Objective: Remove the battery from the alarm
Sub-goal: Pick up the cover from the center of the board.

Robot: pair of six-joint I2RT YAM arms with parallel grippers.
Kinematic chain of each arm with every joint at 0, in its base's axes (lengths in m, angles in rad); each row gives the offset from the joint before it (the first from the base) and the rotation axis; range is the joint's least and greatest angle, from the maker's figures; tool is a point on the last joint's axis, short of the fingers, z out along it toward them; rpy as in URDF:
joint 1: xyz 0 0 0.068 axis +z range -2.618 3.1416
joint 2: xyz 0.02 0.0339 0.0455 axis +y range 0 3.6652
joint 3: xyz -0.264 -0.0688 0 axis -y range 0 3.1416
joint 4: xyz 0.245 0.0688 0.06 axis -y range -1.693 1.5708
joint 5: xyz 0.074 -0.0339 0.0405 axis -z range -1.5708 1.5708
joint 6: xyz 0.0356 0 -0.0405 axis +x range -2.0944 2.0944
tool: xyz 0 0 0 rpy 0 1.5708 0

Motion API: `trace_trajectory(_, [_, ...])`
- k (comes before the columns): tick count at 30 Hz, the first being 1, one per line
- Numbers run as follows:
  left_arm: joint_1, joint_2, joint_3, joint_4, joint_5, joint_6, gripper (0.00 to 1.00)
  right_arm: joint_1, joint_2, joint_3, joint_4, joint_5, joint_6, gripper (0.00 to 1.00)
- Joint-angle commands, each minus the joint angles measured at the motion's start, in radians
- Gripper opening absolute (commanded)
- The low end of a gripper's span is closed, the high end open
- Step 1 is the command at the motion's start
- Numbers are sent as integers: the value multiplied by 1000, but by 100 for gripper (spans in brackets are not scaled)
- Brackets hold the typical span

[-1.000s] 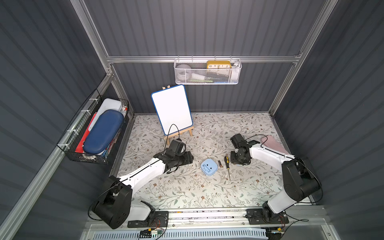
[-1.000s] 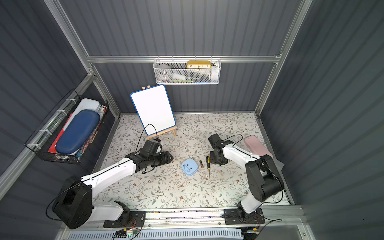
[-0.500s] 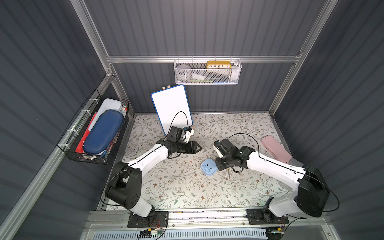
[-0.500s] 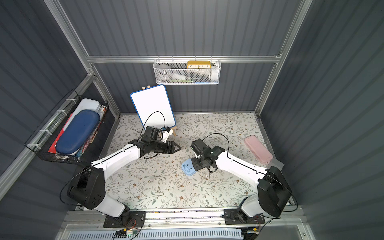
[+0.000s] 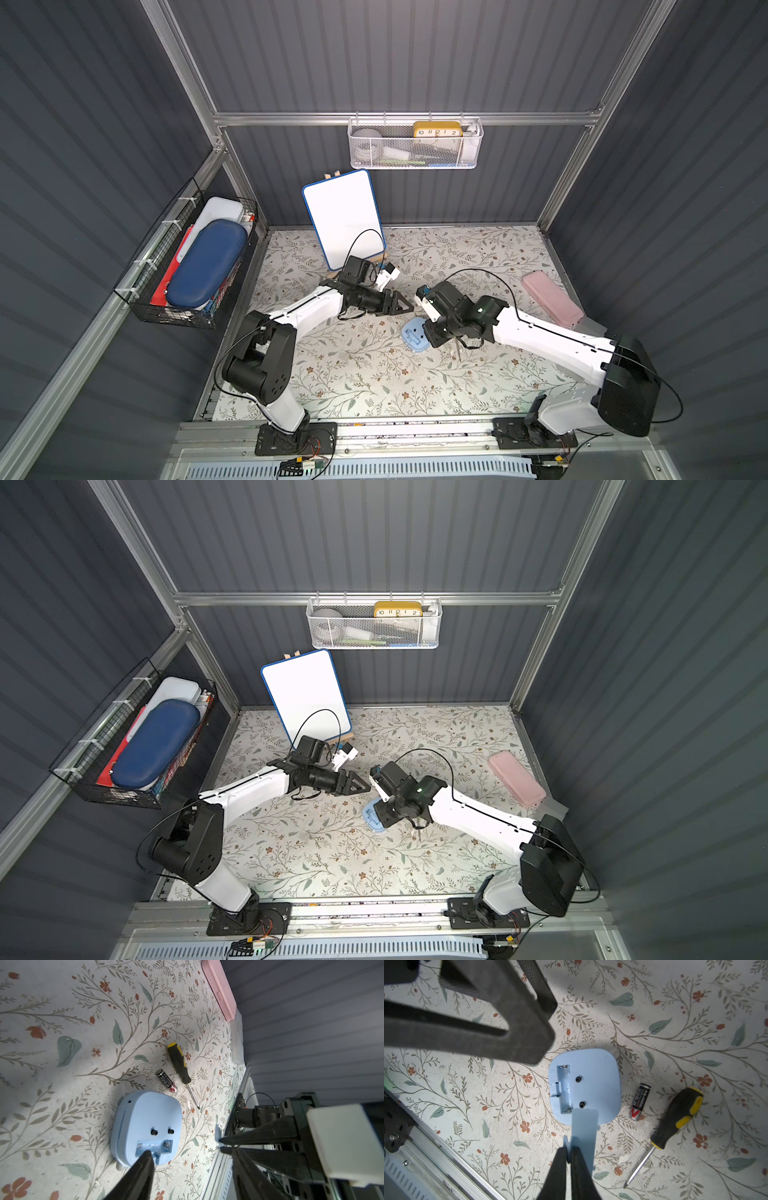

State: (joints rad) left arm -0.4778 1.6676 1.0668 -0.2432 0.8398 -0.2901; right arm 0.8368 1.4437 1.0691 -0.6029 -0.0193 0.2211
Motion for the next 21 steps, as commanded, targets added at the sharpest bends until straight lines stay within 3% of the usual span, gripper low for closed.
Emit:
trace_trajectory(1, [3,-5,-9,55,54,-63,63,14,13,41,-13,22,-14,11])
trace_trajectory(21, [-19,48,-12,81,130,-107,55,44,86,141,28,66,-30,10])
